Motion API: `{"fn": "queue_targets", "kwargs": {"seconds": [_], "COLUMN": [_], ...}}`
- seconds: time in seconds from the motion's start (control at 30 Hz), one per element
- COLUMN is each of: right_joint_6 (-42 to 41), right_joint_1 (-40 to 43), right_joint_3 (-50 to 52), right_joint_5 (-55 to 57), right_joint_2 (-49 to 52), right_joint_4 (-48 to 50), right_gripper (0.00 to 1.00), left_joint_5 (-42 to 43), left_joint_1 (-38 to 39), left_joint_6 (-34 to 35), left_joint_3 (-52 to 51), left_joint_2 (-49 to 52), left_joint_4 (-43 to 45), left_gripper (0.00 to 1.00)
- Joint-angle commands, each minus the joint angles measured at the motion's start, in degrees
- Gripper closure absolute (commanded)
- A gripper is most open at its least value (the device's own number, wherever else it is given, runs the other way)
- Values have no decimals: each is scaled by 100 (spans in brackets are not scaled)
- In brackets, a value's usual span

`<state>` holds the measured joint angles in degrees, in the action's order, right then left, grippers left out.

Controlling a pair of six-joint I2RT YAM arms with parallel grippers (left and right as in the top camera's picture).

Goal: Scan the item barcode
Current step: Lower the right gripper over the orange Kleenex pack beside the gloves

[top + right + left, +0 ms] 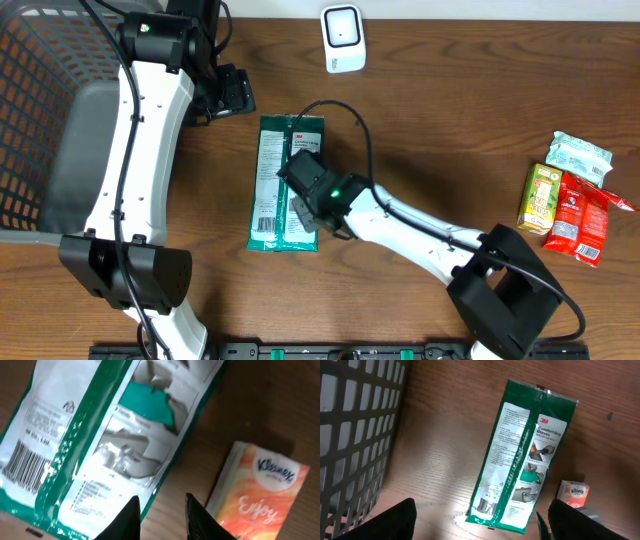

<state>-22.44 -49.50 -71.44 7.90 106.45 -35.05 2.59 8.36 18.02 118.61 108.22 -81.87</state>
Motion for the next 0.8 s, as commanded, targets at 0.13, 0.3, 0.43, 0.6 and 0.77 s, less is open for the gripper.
{"fn": "queue_targets", "kwargs": {"seconds": [0.13,0.3,0.43,0.6,0.77], "right_joint_6": [-50,-46,-48,-46,-46], "right_joint_1": [-59,13,85,127,157], "right_joint_3": [44,50,76,164,184], "right_joint_5": [212,219,258,404,1298], "right_joint_2": [170,260,260,260,260], "right_joint_4": [-195,-409,-503,-516,-809], "right_gripper": [87,98,98,97,97], "left_joint_5": [-70,-72,-70,-70,-70], "left_joint_1": [-9,-9,-9,-9,-9], "left_joint_6": [-15,-17,-15,-17,-15], "left_joint_3": [-26,-26,-26,-26,-26], "left_joint_2": [-31,-31,-31,-31,-31], "left_joint_4": [-15,-15,-15,-15,-15], "left_gripper": [15,15,15,15,15]}}
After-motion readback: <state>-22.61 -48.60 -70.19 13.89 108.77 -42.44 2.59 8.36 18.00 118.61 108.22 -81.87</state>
